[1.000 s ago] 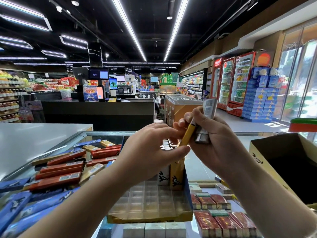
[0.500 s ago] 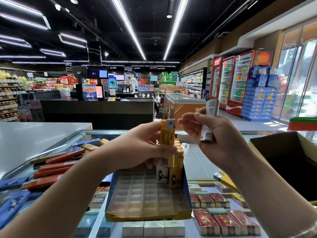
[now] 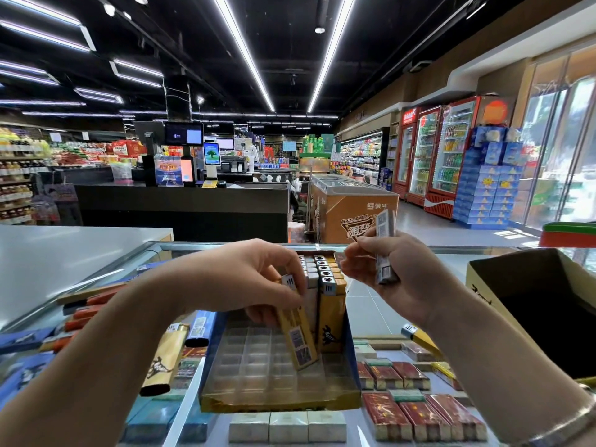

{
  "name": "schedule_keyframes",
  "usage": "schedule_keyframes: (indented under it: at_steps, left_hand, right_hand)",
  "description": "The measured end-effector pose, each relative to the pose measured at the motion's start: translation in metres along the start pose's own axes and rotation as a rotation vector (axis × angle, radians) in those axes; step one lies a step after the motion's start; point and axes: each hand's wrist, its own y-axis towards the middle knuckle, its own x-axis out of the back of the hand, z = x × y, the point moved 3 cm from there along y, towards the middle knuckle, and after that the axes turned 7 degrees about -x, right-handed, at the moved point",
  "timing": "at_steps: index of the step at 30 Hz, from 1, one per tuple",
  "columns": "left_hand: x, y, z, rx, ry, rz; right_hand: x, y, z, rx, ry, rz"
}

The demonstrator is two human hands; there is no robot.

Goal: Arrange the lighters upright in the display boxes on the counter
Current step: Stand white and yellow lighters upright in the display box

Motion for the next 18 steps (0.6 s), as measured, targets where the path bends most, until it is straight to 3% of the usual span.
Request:
schedule_keyframes:
  at_steps: [5,11,18]
  left_hand:
    - [0.006,0.001,0.003,0.018,0.071,-0.077]
    - [0.004,-0.005,0.001,-0.026,-0.07,0.108]
    - [0.001,0.001,-0.012,-0.324,0.132,-0.174]
  right_hand:
    - [0.0,0.002,-0.001,0.011,-0.032,-0.002]
    - [0.0,0.003,-0.002,0.009,-0.054,-0.006]
    - [-0.001,0.003,-0.004,-0.005,-0.098,-0.007]
